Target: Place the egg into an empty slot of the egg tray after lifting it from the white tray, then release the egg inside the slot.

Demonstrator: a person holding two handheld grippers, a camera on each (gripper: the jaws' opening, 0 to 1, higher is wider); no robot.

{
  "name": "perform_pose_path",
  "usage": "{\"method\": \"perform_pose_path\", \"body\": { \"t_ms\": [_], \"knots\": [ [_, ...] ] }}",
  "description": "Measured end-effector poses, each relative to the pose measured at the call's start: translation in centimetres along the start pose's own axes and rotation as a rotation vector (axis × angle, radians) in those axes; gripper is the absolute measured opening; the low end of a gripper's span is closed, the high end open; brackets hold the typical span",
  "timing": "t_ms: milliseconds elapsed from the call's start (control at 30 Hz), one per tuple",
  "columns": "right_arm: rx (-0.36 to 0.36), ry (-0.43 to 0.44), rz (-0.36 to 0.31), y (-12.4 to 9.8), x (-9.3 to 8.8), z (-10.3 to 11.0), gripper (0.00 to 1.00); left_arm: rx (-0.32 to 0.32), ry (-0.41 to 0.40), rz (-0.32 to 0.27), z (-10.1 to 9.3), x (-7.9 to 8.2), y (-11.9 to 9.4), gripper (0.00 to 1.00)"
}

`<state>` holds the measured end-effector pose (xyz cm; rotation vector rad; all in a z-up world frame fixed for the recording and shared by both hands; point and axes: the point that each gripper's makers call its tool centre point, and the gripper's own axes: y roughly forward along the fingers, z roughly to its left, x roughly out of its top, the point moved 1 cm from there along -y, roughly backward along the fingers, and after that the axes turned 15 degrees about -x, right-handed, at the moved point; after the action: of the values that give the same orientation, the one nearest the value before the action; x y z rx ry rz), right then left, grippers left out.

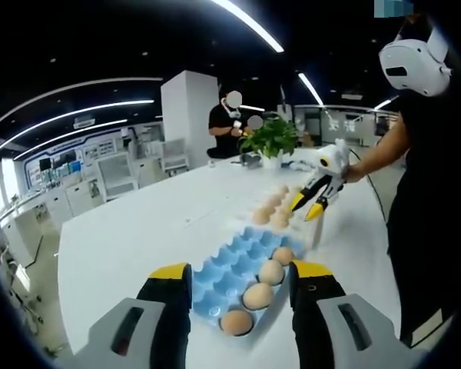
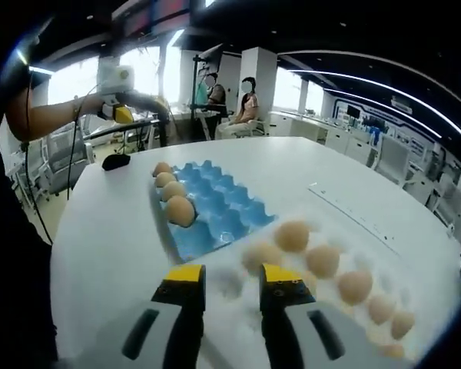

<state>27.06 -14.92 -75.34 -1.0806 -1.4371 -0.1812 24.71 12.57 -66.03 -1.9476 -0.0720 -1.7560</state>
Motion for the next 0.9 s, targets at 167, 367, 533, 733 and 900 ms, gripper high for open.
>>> {"method": "perform_pose_path", "body": {
  "t_ms": [167,367,533,733,900],
  "knots": [
    [-0.041,0.008,0.034,-1.4,-1.6,-1.6,0.27,-0.006,0.002,0.003,-0.1,0.0,0.3,0.51],
    [-0.101,0.017,0.064,-2.9,-3.2,-3.7,0.27,-0.013,0.002,0.000,-0.1,0.1,0.6,0.51],
    [-0.132,0.029,0.085,-3.7,-4.0,-4.7,0.27,-0.020,0.004,0.000,-0.2,0.2,0.9,0.51],
    [-0.164,0.022,0.113,-4.6,-5.2,-5.8,0.27,-0.024,0.006,-0.001,-0.2,0.4,1.2,0.51],
    [-0.208,0.030,0.130,-5.8,-6.1,-7.5,0.27,-0.021,0.008,-0.002,-0.1,0.5,1.1,0.51]
  ]
}}
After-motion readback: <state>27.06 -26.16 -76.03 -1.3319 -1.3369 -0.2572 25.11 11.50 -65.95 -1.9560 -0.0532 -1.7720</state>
